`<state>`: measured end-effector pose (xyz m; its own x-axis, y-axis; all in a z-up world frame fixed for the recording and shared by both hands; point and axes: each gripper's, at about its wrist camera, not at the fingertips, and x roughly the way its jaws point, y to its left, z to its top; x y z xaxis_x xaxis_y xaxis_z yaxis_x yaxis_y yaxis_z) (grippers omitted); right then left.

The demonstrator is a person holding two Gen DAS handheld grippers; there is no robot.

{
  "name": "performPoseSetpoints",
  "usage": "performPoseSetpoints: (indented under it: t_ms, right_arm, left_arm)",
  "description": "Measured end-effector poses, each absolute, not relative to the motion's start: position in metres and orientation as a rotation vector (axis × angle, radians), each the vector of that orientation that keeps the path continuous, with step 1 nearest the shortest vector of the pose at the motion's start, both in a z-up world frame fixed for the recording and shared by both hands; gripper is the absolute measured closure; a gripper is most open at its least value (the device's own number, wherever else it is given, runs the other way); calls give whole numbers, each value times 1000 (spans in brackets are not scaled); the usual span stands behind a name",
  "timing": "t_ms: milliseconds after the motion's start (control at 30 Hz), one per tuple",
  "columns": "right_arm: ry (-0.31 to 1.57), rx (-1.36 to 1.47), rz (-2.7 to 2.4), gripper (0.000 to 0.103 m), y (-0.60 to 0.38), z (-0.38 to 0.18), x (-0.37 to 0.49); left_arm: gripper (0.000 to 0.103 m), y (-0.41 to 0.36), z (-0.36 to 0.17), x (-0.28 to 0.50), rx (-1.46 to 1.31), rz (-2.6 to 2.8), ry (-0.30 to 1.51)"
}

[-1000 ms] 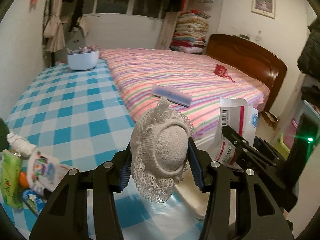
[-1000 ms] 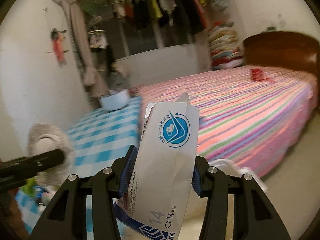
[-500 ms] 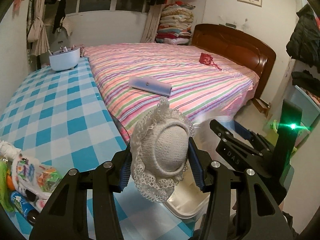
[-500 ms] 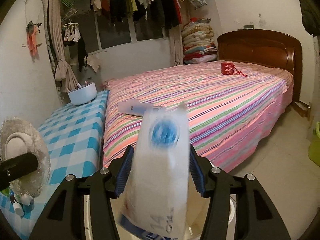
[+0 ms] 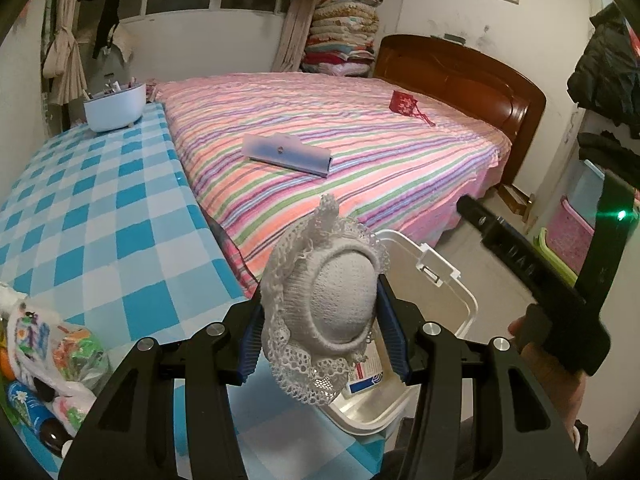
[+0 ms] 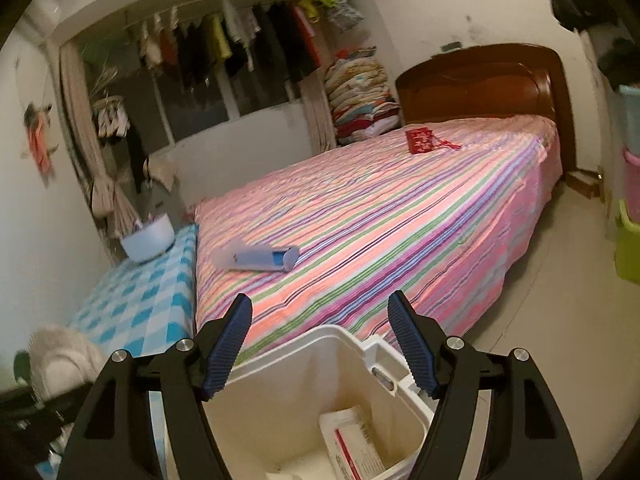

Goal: Collect trash
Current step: 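Carry the tissue pack and doily to the white bin and release both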

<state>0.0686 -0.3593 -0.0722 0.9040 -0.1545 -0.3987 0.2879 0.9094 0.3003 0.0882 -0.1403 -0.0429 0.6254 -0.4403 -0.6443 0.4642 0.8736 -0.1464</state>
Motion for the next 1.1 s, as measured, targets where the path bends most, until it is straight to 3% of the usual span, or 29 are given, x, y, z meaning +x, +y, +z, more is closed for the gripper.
performPoseSetpoints:
  t_ms: [333,467,567,633,1100]
  right_arm:
    - [353,382,-227,34,-366,-69,64]
    - [356,381,-223,34,-365,-68,65]
    - [359,380,-219,34,-364,-68,65]
    - [358,381,-218,34,-363,-67,65]
    - [367,370,-99,34,-330,-60,77]
  left_arm:
    - [49,-156,-61,95,33,-606,802]
    - [30,-161,-60,90,63,-609,770]
    - [27,-162,-56,86,87,-597,746]
    - [19,-161,-52,83,98,-582,732]
    - [10,-110,-18,77,76,-414,653]
